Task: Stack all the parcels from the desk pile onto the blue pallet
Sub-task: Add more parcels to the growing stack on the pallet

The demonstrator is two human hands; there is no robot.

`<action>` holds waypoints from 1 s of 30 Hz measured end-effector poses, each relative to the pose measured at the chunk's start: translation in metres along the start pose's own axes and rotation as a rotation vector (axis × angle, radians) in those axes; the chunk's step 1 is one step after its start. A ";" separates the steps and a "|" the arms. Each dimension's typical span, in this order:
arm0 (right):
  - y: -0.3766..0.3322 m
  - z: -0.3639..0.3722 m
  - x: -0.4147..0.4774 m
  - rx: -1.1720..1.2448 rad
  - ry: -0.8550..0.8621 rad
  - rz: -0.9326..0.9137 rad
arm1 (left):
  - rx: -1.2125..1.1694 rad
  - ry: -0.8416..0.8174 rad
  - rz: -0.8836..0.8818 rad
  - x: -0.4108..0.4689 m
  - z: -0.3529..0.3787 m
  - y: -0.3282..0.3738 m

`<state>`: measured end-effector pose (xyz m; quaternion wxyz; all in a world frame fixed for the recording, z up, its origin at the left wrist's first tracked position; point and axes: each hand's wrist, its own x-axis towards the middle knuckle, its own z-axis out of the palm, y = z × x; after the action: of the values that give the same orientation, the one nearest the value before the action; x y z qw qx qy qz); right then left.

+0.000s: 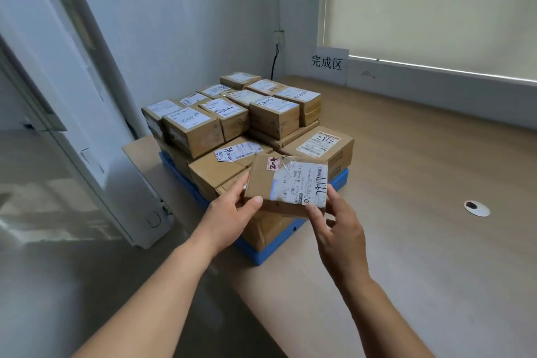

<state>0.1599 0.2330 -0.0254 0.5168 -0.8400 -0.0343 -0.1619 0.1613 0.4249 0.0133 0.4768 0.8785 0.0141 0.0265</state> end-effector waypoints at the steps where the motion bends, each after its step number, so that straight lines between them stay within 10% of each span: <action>1: -0.001 0.006 0.008 0.002 0.000 -0.003 | 0.007 -0.001 0.005 0.010 -0.004 -0.002; 30: -0.041 0.186 0.162 -0.086 0.136 0.234 | 0.681 -0.238 0.355 0.289 -0.130 -0.049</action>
<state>0.3474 0.3974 -0.0176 0.4969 -0.8466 0.1059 -0.1586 0.4421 0.5753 0.0522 0.1448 0.9720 -0.1851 0.0000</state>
